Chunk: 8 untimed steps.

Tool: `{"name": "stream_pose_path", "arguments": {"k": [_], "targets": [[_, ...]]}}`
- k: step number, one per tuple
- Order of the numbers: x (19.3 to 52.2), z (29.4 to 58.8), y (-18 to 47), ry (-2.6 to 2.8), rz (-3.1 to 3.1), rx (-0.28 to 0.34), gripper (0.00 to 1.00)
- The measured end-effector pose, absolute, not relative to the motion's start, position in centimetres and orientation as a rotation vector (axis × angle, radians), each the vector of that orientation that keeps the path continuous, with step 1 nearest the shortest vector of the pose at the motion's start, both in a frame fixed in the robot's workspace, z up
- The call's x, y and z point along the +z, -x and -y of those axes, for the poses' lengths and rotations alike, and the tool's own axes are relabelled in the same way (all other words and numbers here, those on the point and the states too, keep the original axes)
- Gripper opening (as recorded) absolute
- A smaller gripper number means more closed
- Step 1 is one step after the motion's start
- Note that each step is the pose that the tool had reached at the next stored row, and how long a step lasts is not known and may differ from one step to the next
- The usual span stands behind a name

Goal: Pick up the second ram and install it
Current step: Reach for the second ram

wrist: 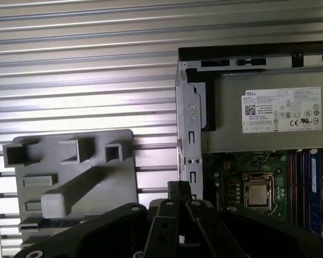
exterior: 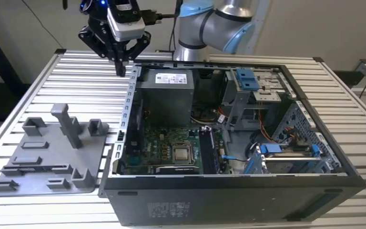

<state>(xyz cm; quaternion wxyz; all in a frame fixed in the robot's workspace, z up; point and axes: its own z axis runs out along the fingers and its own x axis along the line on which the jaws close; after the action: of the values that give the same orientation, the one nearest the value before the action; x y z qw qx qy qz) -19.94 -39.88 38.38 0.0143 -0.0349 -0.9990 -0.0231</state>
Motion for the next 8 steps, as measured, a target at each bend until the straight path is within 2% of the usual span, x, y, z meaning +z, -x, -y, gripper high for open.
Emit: {"name": "stream_pose_path", "arguments": {"k": [8], "targets": [[38.14, 39.88, 20.31, 0.109, 3.106, -0.072, 0.11]]}}
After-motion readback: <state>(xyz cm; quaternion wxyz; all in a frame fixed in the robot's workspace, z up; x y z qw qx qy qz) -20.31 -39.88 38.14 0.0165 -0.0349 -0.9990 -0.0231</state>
